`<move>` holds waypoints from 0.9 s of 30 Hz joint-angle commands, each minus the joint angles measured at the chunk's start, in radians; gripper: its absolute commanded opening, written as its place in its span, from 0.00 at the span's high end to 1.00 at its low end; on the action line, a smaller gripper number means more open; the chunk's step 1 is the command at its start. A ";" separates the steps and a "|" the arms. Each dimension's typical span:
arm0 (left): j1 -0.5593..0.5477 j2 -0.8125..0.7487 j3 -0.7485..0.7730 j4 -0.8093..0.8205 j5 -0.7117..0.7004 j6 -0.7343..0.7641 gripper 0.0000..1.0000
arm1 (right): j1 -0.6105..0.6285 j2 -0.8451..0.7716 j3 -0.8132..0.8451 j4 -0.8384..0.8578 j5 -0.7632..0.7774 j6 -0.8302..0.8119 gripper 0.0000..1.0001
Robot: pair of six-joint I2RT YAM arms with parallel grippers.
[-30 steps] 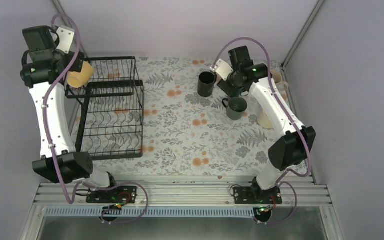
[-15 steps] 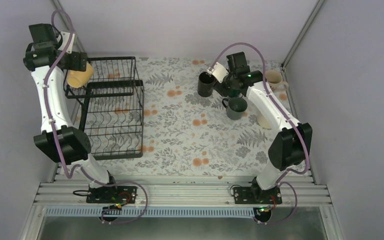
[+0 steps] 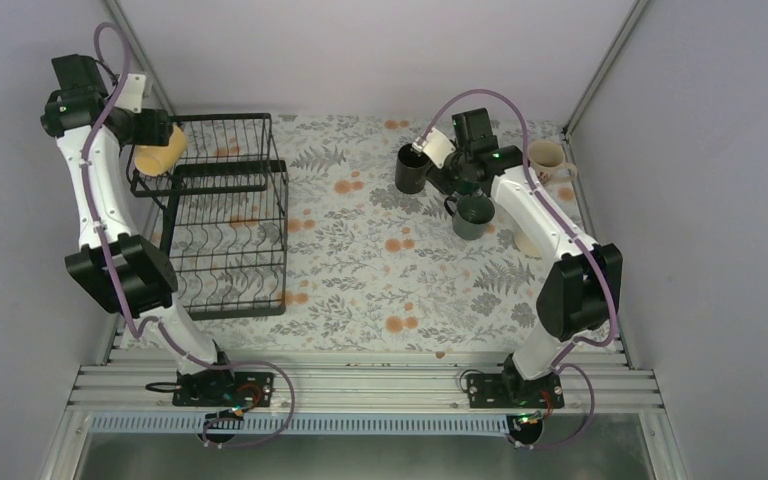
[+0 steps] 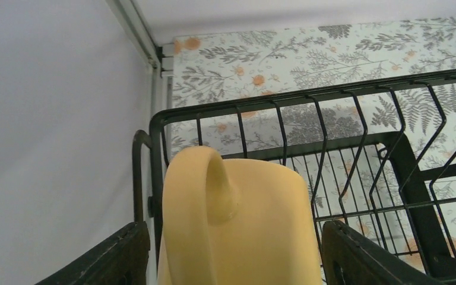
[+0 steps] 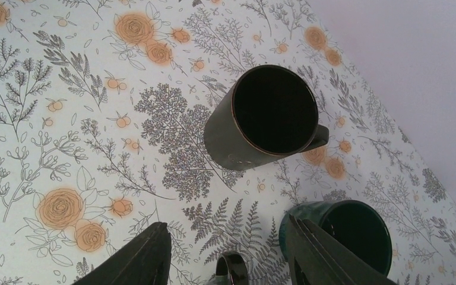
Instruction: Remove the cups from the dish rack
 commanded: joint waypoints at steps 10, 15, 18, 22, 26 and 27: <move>0.042 0.083 0.065 -0.027 0.199 -0.013 0.48 | -0.018 0.005 -0.006 0.015 -0.013 -0.020 0.49; 0.042 0.077 0.069 -0.032 0.216 -0.010 0.62 | -0.019 0.006 -0.009 0.009 -0.013 -0.018 0.49; 0.041 0.072 0.067 -0.033 0.220 -0.010 0.74 | -0.020 0.004 -0.006 0.002 -0.012 -0.018 0.49; 0.042 0.070 0.062 -0.034 0.225 -0.015 0.93 | -0.020 -0.005 0.001 -0.007 -0.017 -0.015 0.49; 0.043 0.075 0.089 -0.057 0.267 0.005 0.97 | -0.019 -0.028 0.013 -0.017 -0.022 -0.013 0.49; 0.042 0.073 0.101 -0.068 0.296 0.013 0.98 | -0.019 -0.036 0.020 -0.021 -0.023 -0.010 0.49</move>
